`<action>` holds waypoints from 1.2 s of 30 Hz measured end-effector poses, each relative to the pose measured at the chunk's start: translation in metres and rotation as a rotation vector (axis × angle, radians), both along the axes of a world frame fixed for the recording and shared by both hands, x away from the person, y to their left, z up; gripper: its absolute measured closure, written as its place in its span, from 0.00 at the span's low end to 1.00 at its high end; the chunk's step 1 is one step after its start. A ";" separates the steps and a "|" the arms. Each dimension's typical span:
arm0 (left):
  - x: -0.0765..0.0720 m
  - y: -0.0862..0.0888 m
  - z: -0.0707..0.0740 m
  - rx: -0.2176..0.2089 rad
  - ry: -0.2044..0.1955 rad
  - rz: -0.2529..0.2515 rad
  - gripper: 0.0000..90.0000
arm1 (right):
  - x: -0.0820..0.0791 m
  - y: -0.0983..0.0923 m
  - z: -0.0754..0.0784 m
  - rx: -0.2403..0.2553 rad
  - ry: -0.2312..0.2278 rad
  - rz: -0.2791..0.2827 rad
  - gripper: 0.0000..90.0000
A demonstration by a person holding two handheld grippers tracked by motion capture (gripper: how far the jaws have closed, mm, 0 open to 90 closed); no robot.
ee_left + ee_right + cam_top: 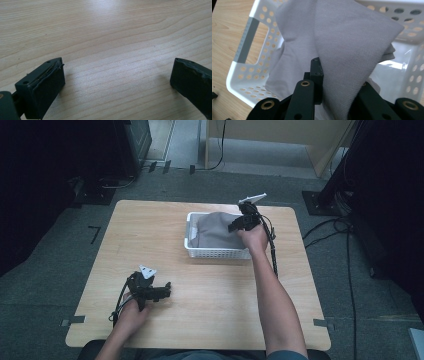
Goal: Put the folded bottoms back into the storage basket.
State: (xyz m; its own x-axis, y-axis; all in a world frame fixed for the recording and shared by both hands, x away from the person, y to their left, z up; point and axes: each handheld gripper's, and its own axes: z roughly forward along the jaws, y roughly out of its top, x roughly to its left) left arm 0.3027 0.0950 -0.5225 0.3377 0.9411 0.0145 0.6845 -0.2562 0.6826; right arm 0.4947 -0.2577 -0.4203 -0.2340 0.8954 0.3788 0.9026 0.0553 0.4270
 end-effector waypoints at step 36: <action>0.000 0.000 0.000 -0.001 -0.001 0.001 0.00 | -0.003 -0.027 0.027 -0.080 -0.182 -0.015 0.87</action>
State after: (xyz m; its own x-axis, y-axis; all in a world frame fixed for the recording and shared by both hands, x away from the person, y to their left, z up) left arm 0.3025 0.0949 -0.5226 0.3370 0.9414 0.0143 0.6839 -0.2552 0.6835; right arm 0.4920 -0.2850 -0.3931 -0.2791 0.9248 0.2586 0.8115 0.0832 0.5783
